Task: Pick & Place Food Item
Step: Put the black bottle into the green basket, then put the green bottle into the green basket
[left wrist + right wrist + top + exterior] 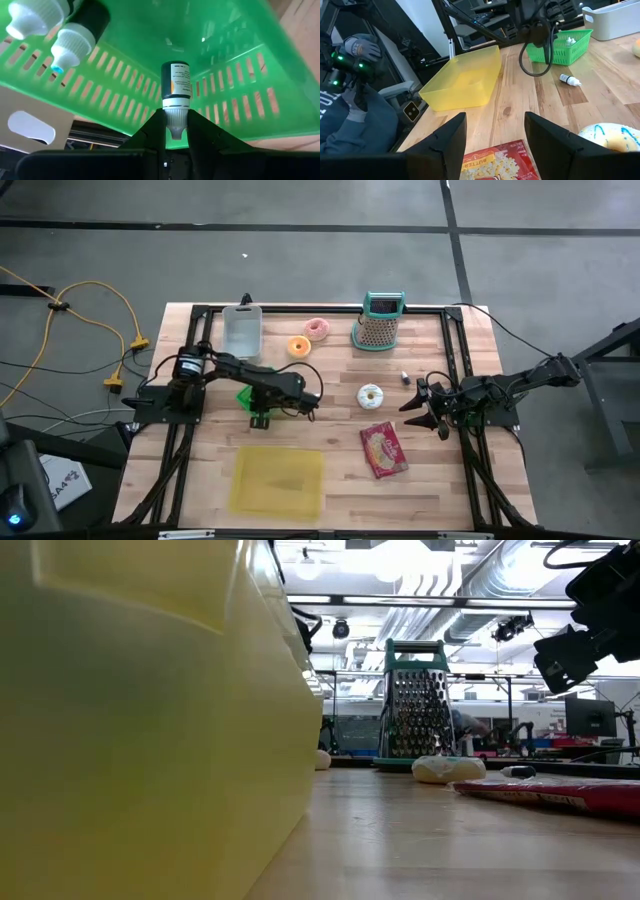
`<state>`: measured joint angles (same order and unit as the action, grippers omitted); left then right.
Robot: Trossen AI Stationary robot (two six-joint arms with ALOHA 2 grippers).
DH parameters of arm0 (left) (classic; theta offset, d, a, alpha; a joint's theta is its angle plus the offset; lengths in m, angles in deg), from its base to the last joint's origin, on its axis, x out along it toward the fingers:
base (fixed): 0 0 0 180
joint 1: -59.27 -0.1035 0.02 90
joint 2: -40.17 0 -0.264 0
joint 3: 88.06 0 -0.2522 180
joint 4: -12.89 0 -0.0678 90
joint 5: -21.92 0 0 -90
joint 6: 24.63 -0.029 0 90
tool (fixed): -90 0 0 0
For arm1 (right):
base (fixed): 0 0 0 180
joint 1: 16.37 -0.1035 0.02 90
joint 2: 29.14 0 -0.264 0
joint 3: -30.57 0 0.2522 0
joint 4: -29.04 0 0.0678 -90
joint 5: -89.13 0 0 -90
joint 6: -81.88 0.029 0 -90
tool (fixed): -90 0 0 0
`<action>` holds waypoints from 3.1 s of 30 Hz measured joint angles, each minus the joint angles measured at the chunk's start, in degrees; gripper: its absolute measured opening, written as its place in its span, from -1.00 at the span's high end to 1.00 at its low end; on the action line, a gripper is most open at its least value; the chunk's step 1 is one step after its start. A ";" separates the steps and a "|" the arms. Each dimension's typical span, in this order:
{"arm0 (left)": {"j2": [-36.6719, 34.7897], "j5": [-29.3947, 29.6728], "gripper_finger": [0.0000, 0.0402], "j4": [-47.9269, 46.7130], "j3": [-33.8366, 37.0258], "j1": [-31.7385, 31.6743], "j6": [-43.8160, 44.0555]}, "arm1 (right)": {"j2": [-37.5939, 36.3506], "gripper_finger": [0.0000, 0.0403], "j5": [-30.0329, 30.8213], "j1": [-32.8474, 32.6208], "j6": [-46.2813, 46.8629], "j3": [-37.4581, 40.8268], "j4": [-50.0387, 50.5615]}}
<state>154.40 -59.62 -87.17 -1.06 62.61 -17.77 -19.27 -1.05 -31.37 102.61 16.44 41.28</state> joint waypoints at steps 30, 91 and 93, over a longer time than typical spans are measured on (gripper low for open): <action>-0.02 -0.73 0.58 1.46 -0.02 -0.59 -2.58 | 0.00 0.07 -0.02 0.00 0.00 0.02 0.00; 0.01 1.92 0.57 27.56 -18.23 -4.03 -7.11 | 0.00 0.07 0.00 0.02 0.00 0.00 0.00; 0.48 1.89 0.57 28.70 -18.23 -4.07 -6.43 | 0.00 0.07 -0.01 0.00 0.02 0.01 0.00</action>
<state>154.88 -57.73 -58.46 -19.29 58.54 -24.21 -19.27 -1.06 -31.37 102.62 16.46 41.28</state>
